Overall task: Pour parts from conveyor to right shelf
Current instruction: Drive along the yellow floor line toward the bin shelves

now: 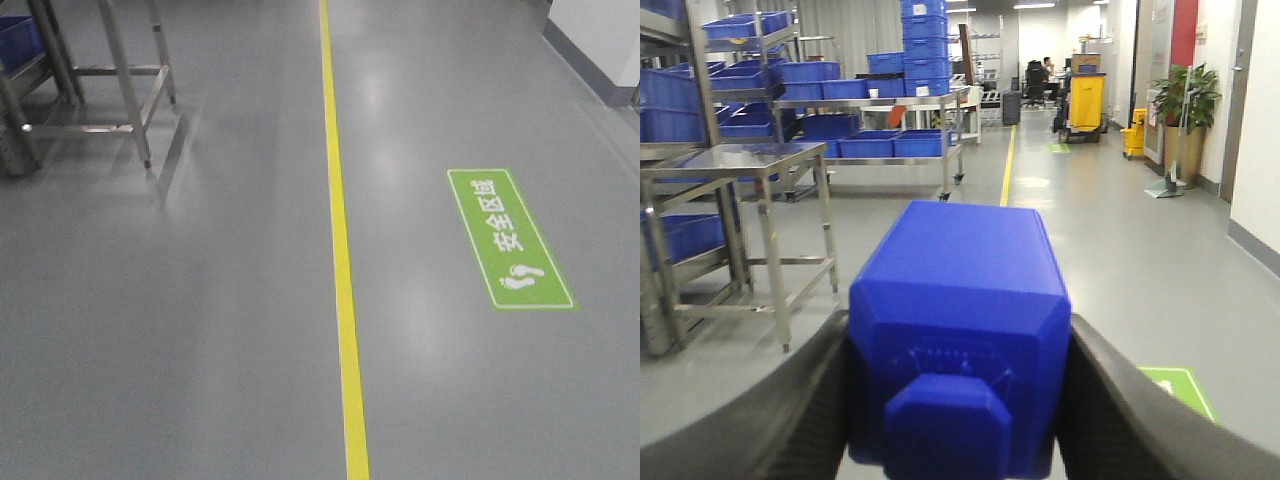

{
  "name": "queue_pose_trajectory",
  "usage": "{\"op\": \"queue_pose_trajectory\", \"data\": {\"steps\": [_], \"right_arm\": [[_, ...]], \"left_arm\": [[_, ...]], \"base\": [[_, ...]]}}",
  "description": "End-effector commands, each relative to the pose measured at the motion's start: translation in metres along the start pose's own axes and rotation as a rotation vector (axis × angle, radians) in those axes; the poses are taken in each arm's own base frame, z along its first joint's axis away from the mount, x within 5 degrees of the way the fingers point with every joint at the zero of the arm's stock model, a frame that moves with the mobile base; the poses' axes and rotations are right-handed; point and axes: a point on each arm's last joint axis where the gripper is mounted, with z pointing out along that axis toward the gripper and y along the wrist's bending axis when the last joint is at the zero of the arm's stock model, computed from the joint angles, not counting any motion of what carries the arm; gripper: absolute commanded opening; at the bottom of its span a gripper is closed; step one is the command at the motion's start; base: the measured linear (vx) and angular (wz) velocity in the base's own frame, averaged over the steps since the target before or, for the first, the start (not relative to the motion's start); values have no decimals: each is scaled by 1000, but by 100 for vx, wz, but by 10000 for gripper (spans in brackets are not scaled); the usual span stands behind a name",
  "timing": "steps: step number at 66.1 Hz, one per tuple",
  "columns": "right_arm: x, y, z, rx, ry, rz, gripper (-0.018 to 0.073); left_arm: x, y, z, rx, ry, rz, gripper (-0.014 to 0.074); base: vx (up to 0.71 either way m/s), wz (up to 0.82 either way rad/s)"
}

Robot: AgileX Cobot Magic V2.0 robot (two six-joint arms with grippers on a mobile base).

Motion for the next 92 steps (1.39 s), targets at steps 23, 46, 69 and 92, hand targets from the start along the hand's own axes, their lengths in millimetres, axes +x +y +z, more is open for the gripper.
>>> {"op": "queue_pose_trajectory", "data": {"steps": [23,46,69,92], "right_arm": [[-16,0,-1,5,-96,-6,-4],[-16,0,-1,5,-97,-6,-4],[-16,0,-1,5,-97,-6,-4],[-16,0,-1,5,-97,-6,-4]], "left_arm": [[-14,0,-2,2,-108,-14,-6],[-14,0,-2,2,-108,-14,-6],[-14,0,-2,2,-108,-14,-6],[-14,0,-2,2,-108,-14,-6]], "base": [[78,-10],[82,4],[81,3],[85,-4]]}}
